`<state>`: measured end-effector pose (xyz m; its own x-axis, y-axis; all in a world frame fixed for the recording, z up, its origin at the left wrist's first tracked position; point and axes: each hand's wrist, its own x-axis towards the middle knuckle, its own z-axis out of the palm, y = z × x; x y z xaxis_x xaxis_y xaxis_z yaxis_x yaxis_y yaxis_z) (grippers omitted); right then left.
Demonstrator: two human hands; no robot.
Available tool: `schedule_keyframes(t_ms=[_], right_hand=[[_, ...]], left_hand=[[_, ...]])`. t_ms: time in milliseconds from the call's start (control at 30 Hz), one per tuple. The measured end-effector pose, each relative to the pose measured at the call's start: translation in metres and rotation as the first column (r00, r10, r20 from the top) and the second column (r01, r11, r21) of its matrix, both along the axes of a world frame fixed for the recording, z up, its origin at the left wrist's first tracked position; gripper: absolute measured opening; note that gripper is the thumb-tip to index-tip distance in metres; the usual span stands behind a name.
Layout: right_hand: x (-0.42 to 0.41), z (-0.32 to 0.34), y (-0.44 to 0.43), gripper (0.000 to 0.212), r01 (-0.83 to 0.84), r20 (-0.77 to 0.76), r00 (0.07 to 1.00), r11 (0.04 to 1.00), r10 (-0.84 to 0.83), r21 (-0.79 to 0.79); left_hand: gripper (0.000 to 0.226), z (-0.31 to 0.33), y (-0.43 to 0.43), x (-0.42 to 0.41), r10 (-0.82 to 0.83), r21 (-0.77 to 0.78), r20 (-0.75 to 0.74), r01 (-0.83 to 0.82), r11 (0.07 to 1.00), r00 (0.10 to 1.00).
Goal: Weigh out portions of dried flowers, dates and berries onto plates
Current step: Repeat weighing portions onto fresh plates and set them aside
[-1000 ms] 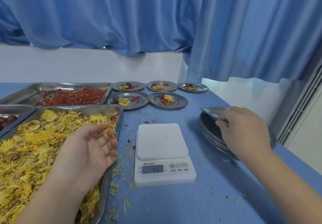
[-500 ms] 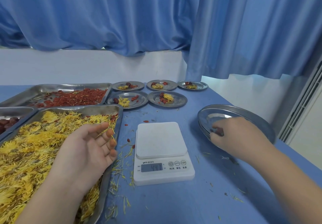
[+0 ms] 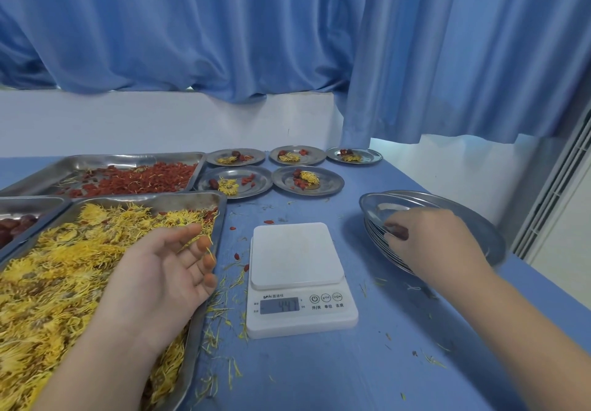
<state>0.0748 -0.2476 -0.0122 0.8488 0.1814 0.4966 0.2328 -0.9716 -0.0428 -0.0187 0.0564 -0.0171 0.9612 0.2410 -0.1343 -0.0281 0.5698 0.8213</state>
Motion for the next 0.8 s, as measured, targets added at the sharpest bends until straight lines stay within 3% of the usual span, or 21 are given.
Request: schedule_keyframes(t_ms=[133,267,367,500,700,800], right_hand=[[0.000,-0.003,0.000,0.007,-0.032,0.055,0.998,0.999,0.030,0.029],[0.001,-0.004,-0.001,0.015,-0.077,0.204,0.976,0.997,0.073,0.009],[0.000,-0.003,0.002,0.027,-0.184,0.386,0.907,0.983,0.166,0.011],[-0.008,-0.004,0.017,0.028,-0.346,0.511,0.805,0.938,0.302,-0.009],[-0.029,-0.018,0.053,0.019,-0.526,0.562,0.639,0.832,0.525,-0.180],[-0.034,-0.024,0.063,0.017,-0.576,0.549,0.601,0.791,0.581,-0.207]], left_hand=[[0.029,0.001,0.000,0.000,-0.001,0.005,0.007,0.001,1.000,1.000],[0.019,0.000,0.000,0.000,0.006,0.002,0.009,-0.006,1.000,1.000],[0.014,-0.002,0.000,0.001,0.005,-0.001,0.003,-0.005,1.000,1.000],[0.013,-0.001,0.001,0.000,0.008,0.000,0.002,-0.008,1.000,1.000],[0.012,0.003,0.002,-0.002,0.025,-0.002,0.009,-0.025,1.000,1.000],[0.011,0.006,0.002,-0.004,0.049,-0.006,-0.001,-0.049,0.999,0.999]])
